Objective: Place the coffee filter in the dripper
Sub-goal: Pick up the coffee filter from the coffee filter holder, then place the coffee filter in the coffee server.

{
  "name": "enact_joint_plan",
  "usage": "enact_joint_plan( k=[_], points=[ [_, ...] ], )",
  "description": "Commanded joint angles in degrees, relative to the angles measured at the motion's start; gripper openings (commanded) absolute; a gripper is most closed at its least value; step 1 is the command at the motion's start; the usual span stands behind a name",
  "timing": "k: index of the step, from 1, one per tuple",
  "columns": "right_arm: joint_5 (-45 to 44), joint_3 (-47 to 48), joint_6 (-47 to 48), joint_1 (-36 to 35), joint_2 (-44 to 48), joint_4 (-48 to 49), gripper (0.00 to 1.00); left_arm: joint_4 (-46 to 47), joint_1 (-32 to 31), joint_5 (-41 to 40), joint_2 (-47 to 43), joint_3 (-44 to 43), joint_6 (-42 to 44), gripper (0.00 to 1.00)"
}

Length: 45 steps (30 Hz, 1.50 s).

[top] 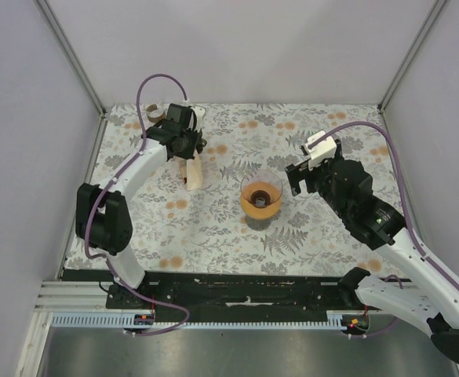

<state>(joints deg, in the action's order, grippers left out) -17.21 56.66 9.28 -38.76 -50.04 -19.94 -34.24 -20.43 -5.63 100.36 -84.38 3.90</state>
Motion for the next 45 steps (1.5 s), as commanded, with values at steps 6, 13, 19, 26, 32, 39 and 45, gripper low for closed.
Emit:
enact_joint_plan(
  k=[6, 13, 19, 26, 32, 39, 45],
  points=[
    [6.1, 0.0, 1.5, 0.1, 2.5, 2.5, 0.96, -2.8, 2.6, 11.8, -8.9, -2.4, -0.2, 0.02],
    [15.9, 1.8, 3.0, 0.1, 3.9, 2.8, 0.97, -10.7, 2.6, 22.6, -16.6, -7.2, 4.3, 0.02],
    [33.2, 6.7, 4.3, 0.1, 1.8, 5.0, 0.97, -20.2, 2.3, 35.5, -22.8, -10.4, 9.6, 0.02],
    [49.4, 14.7, 1.9, -0.7, -8.5, 10.8, 0.98, -33.4, 2.1, 50.2, -30.0, -13.6, 21.5, 0.02],
    [58.7, 21.8, -0.5, -3.8, -18.8, 12.6, 0.98, -40.5, 1.8, 55.1, -34.1, -15.0, 26.6, 0.02],
    [67.7, 27.1, -1.7, -7.9, -26.6, 13.7, 0.95, -42.0, 1.4, 56.4, -35.1, -14.4, 28.2, 0.02],
    [70.8, 27.8, 0.8, -9.4, -29.4, 10.7, 0.64, -42.2, 1.3, 57.9, -35.1, -14.1, 28.8, 0.02]
  ],
)
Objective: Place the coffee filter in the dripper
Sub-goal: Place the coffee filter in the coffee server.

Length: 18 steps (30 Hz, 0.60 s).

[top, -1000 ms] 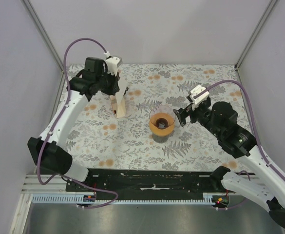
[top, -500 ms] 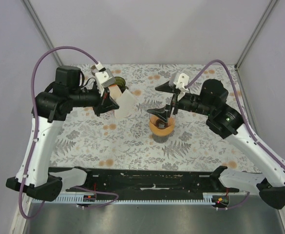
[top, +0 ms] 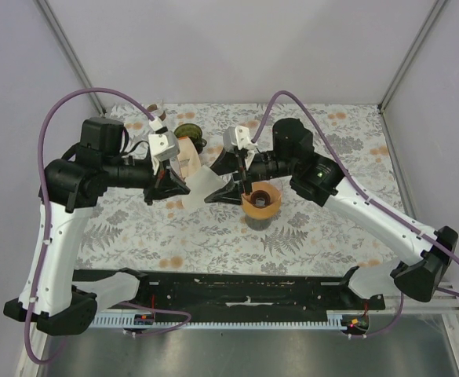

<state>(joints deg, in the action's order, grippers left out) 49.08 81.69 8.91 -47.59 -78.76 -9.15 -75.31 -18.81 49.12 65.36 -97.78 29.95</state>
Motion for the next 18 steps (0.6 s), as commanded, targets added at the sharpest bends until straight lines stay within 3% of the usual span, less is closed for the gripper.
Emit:
enact_joint_plan(
  k=[1, 7, 8, 9, 11, 13, 14, 16, 18],
  points=[
    [4.6, 2.8, 1.6, -0.7, -0.9, -0.7, 0.59, -1.4, -0.4, 3.3, -0.1, -0.7, 3.0, 0.02],
    [4.4, 2.5, 4.8, -0.7, -0.4, -4.2, 0.0, -1.8, -0.4, 2.8, 0.1, -0.4, 3.6, 0.04],
    [3.9, 2.5, 5.9, -0.7, -0.2, -6.0, 0.0, -1.9, -0.4, 2.6, 0.1, -0.6, 3.6, 0.14],
    [3.6, 2.5, 7.3, -0.6, 0.1, -7.9, 0.0, -1.9, -0.4, 2.4, 0.0, -0.8, 3.6, 0.34],
    [2.5, 2.3, 10.5, -0.7, 1.2, -12.5, 0.0, -1.9, -0.4, 0.7, 0.1, -1.6, 3.3, 0.6],
    [1.6, 1.7, 12.8, -0.7, 1.9, -15.6, 0.0, -2.0, -0.4, -0.3, 0.1, -2.4, 2.7, 0.71],
    [1.6, 1.6, 13.2, -0.6, 2.1, -16.5, 0.0, -1.7, -0.4, -0.9, 0.1, -2.2, 2.0, 0.82],
    [2.3, 1.9, 13.2, -0.7, 1.8, -17.5, 0.0, -0.4, -0.4, -1.9, 0.4, -2.0, -0.2, 0.85],
    [2.7, 2.4, 12.6, -0.6, 1.4, -17.6, 0.0, 1.3, -0.4, -1.2, 0.6, -1.0, -1.6, 0.81]
  ],
)
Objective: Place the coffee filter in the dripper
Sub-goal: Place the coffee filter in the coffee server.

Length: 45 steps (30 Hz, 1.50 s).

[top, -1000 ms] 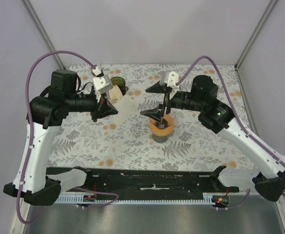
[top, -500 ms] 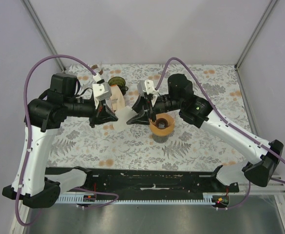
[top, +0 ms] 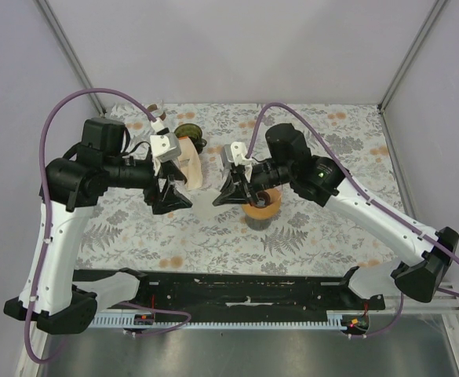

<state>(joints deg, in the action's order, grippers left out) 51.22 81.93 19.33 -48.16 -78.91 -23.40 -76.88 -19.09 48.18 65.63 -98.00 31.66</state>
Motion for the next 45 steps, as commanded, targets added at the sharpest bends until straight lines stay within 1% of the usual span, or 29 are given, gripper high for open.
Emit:
enact_joint_plan(
  k=[1, 2, 3, 4, 5, 6, 8, 9, 12, 14, 17, 20, 23, 25, 29, 32, 33, 36, 45],
  points=[
    [0.5, 2.4, 2.0, 0.0, 1.2, -3.3, 0.0, 3.1, -0.1, 1.0, 0.3, -0.6, -3.4, 0.75],
    [0.5, 2.6, 1.8, 0.0, 0.9, -3.3, 0.0, 3.3, -0.2, 2.5, 0.4, -0.7, -3.5, 0.64],
    [0.5, 3.1, 1.5, 0.0, 0.5, -3.5, 0.0, 3.8, -0.2, 3.7, 0.2, -0.7, -4.0, 0.42],
    [0.7, 3.5, 1.2, -0.1, 0.1, -3.7, 0.0, 4.5, -0.2, 3.8, 0.2, -0.8, -4.5, 0.28],
    [1.0, 3.9, 1.1, 0.0, -0.3, -3.8, 0.0, 4.9, -0.3, 3.4, 0.2, -0.7, -4.8, 0.16],
    [1.2, 4.4, 0.9, 0.1, -0.5, -4.1, 0.0, 4.9, -0.3, 3.1, 0.2, -0.7, -4.6, 0.11],
    [0.9, 4.8, 0.8, 0.0, -0.9, -4.5, 0.0, 3.8, -0.3, 3.8, 0.4, -0.1, -3.1, 0.12],
    [0.6, 4.8, 0.8, 0.0, -0.9, -4.5, 0.0, 3.1, -0.4, 4.5, 0.4, 0.1, -2.4, 0.16],
    [-0.9, 4.9, 0.7, -0.1, -1.0, -4.8, 0.0, 0.4, -0.5, 6.0, 0.4, 0.4, 0.6, 0.34],
    [-1.9, 5.1, 0.7, 0.0, -1.1, -5.2, 0.0, -1.9, -0.4, 6.6, 0.1, 0.1, 3.4, 0.41],
    [-1.7, 5.9, 0.6, 0.0, -1.6, -5.6, 0.0, -3.4, -0.4, 7.6, -0.1, -0.6, 5.8, 0.43],
    [-0.8, 6.7, 0.4, 0.0, -2.2, -5.8, 0.0, -2.2, -0.5, 8.0, 0.4, -0.1, 4.7, 0.43],
    [-0.1, 7.1, 0.2, 0.0, -2.6, -6.0, 0.0, 0.5, -0.8, 7.0, 0.6, 1.5, 1.8, 0.4],
    [0.0, 7.2, 0.1, 0.0, -2.9, -6.0, 0.0, 1.9, -1.1, 6.2, 0.6, 2.2, 0.3, 0.35],
    [0.1, 7.2, 0.2, 0.0, -2.8, -6.1, 0.0, 4.2, -1.1, 4.7, 0.6, 2.1, -2.3, 0.13],
    [0.3, 7.2, 0.4, 0.0, -2.7, -6.2, 0.0, 4.9, -1.2, 3.7, 0.7, 2.1, -3.4, 0.04],
    [0.4, 7.0, 0.5, 0.0, -2.8, -6.3, 0.0, 5.7, -1.2, 2.8, 0.6, 2.1, -3.9, 0.02],
    [0.9, 7.1, 0.6, -0.1, -2.8, -6.5, 0.0, 7.3, -1.2, 0.9, 0.6, 2.3, -5.5, 0.02],
    [0.8, 7.1, 1.1, -0.1, -2.8, -6.7, 0.0, 7.4, -1.5, 2.9, 0.9, 3.6, -5.3, 0.02]
  ],
)
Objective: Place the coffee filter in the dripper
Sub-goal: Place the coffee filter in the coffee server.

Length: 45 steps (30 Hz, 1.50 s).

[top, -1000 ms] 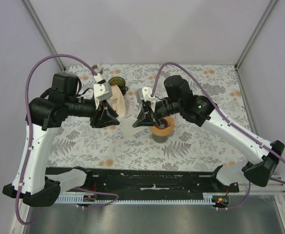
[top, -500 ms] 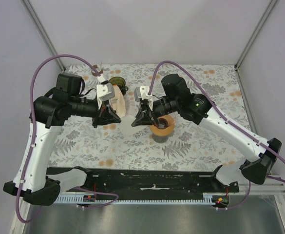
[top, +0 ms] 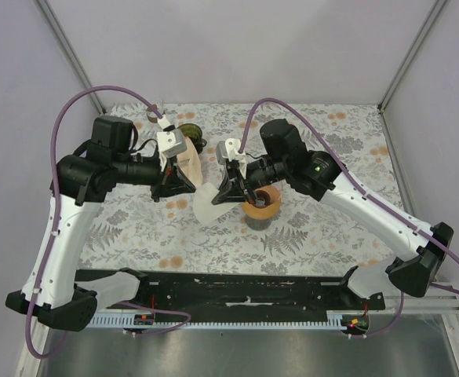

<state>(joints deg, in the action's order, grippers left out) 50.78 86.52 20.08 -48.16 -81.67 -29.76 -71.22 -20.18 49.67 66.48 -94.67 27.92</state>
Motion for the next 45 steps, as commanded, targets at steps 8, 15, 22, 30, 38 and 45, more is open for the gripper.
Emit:
enact_joint_plan(
  k=[8, 15, 22, 30, 38, 45],
  points=[
    [0.5, 2.7, 0.4, 0.0, -0.4, -0.2, 0.0, -0.1, -1.3, 3.9, -0.3, 0.9, 0.9, 0.03],
    [0.4, 3.0, 0.5, 0.0, -0.8, -0.4, 0.0, -0.6, -1.4, 4.3, -0.2, 1.8, 2.0, 0.06],
    [-1.2, 3.2, 0.8, -0.1, -0.9, -1.1, 0.0, -5.2, -1.6, 5.7, -0.2, 1.6, 7.6, 0.18],
    [-0.8, 5.1, 0.4, 0.0, -2.8, -1.6, 0.0, -3.3, -1.9, 6.3, 0.1, 1.6, 5.3, 0.18],
    [-2.9, 6.4, -1.2, 0.0, -3.9, -2.5, 0.0, -3.0, -2.0, 5.2, 0.0, 2.2, 4.4, 0.25],
    [-1.6, 7.9, -1.6, 0.0, -5.1, -2.9, 0.0, 2.9, -1.9, -0.9, -0.2, 3.8, -1.6, 0.18]
  ],
)
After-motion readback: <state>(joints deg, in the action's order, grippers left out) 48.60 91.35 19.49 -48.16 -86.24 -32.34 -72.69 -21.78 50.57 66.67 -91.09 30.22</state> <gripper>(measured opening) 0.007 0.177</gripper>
